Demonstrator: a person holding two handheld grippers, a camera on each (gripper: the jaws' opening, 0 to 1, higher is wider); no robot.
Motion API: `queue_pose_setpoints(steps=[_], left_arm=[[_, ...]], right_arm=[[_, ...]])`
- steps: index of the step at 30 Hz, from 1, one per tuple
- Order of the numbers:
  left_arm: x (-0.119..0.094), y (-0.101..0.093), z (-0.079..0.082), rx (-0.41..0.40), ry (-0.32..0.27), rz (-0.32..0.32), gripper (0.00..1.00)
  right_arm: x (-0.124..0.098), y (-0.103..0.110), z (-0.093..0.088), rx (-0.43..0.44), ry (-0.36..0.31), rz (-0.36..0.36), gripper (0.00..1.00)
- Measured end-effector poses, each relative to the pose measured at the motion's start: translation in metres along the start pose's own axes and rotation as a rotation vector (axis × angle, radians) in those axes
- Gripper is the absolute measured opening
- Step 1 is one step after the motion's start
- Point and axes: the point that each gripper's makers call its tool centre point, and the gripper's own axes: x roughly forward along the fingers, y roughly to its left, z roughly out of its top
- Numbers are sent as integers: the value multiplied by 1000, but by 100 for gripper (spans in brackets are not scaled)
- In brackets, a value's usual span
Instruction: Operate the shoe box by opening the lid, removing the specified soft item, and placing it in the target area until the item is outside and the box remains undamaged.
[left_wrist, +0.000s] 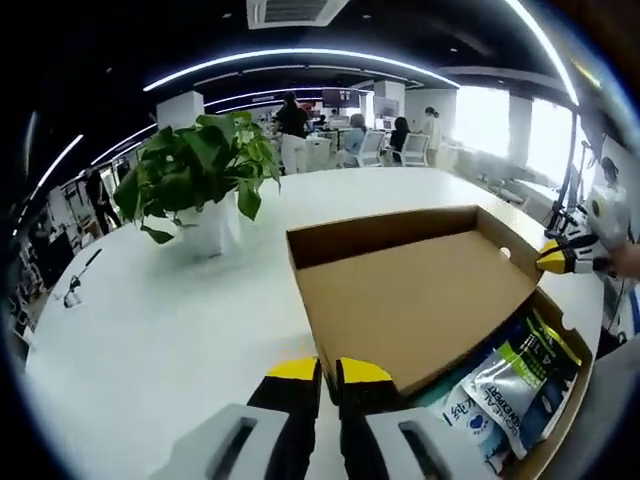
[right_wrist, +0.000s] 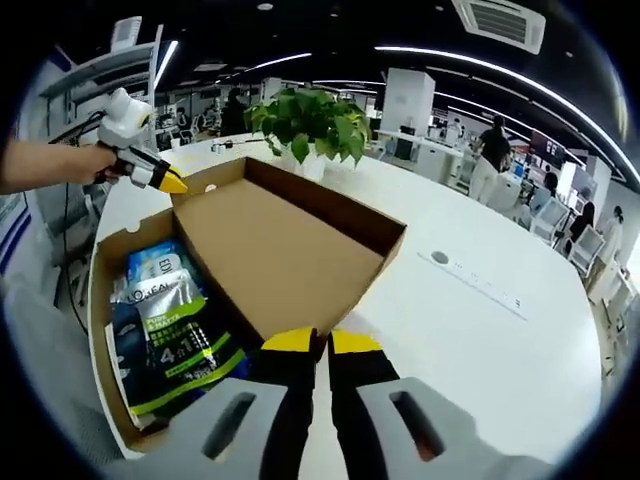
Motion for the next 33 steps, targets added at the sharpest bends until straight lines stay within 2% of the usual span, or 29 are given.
queue_pose_setpoints(steps=[13,33], left_arm=[[-2,-4,-5,-18,3,15,4],[5,-3,-8,-11,42,3,3]], right_arm=[[7,-5,-5,33,36,6,3],[13,-7,-10,83,67,9,4]])
